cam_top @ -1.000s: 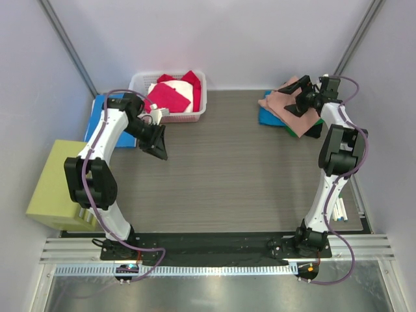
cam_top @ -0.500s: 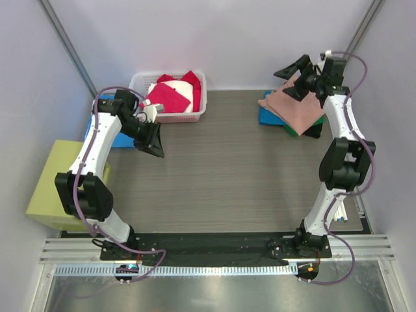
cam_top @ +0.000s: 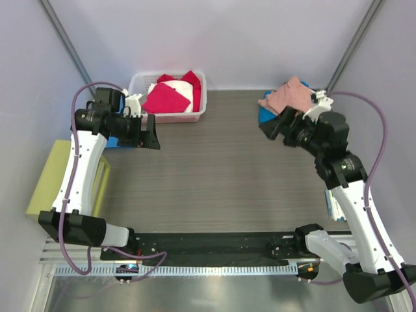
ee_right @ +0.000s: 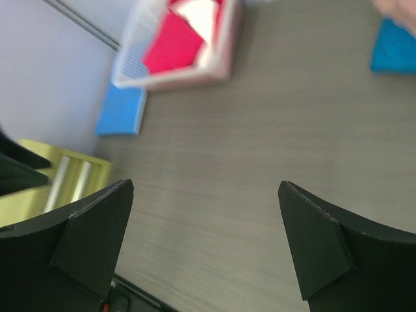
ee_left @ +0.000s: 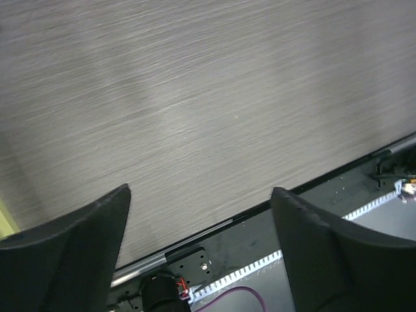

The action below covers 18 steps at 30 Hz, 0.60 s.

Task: Fold and stack the t-shirts
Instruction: Reset both grippers

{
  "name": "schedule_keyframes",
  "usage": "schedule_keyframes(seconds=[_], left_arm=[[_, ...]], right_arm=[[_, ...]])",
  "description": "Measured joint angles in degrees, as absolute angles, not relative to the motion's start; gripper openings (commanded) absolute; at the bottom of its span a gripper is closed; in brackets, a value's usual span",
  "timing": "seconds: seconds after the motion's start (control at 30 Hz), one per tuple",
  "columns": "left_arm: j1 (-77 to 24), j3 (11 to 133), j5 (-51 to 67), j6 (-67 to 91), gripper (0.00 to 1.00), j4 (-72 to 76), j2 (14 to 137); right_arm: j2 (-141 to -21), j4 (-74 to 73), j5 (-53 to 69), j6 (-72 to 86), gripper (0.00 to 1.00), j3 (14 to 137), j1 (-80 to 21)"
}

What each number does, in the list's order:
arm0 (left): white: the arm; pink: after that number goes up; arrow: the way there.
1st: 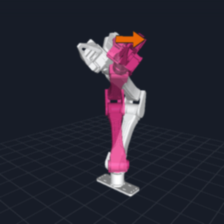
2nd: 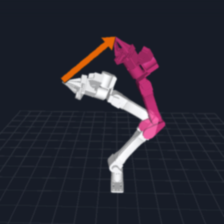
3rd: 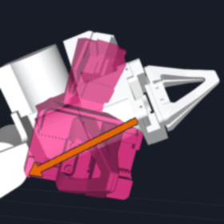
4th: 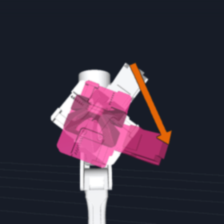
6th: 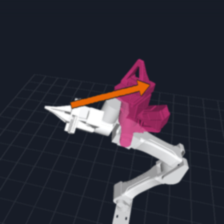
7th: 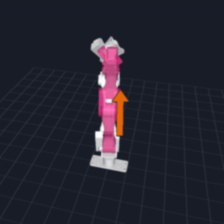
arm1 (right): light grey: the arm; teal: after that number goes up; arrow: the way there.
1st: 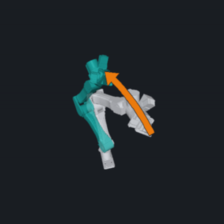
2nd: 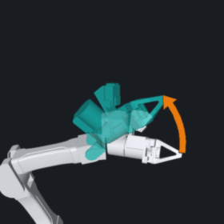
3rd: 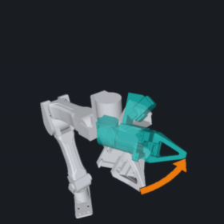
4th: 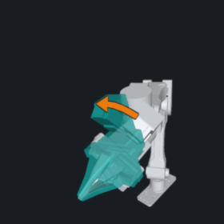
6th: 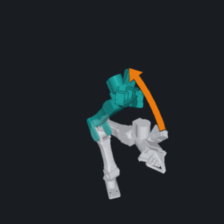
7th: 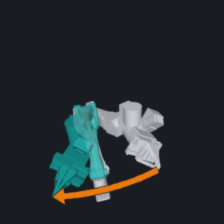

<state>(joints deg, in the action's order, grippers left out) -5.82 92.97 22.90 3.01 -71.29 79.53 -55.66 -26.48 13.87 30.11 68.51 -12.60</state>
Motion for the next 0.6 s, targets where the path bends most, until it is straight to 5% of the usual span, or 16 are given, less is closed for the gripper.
schedule_keyframes(seconds=[0.2,0.6], left_arm=[[-4.71,88.53,16.32,3.05,1.0,-69.1,76.42],[-4.47,82.0,13.78,2.26,1.0,-66.98,72.14]], right_arm=[[-50.5,-36.38,9.91,29.28,1.0,57.14,-12.62],[-44.31,-40.32,8.16,26.79,1.0,56.84,-12.62]])
